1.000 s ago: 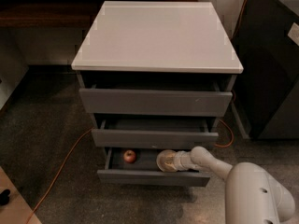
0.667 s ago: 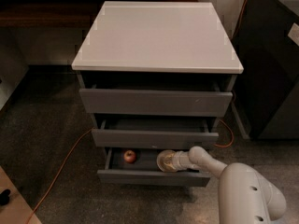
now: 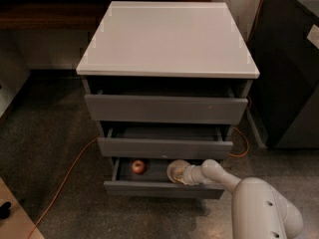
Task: Pick apple from bottom drawer and place on counter
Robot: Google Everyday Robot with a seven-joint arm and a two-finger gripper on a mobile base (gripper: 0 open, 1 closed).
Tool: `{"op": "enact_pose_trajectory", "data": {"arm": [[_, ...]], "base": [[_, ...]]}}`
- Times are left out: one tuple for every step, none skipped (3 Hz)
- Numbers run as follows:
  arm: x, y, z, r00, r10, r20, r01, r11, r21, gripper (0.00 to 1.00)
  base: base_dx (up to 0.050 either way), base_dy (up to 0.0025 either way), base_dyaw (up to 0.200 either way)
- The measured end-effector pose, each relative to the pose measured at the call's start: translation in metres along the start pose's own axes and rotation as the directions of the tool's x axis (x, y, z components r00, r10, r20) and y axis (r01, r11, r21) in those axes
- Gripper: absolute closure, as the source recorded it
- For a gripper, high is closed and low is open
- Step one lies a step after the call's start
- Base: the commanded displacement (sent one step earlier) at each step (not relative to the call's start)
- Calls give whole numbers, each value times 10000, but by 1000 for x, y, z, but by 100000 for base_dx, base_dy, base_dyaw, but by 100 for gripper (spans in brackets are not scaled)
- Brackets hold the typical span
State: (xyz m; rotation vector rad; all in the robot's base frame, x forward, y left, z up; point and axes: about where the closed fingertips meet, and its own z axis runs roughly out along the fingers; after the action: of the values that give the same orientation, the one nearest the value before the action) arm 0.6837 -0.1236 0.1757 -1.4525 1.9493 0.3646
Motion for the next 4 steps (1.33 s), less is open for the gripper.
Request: {"op": "enact_pose_trajectory", "data": {"arm": [[3, 15, 1, 9999, 90, 114, -87, 9996, -253, 100], [9, 26, 0, 9997, 202, 156, -194, 9988, -447, 100], [14, 39, -2, 9994, 310, 145, -300, 9976, -630, 100], [17, 54, -4, 9991, 389, 173, -372, 9956, -861, 100]], "base": [[0, 0, 0], [0, 0, 0], [0, 0, 0], [0, 0, 0]]}}
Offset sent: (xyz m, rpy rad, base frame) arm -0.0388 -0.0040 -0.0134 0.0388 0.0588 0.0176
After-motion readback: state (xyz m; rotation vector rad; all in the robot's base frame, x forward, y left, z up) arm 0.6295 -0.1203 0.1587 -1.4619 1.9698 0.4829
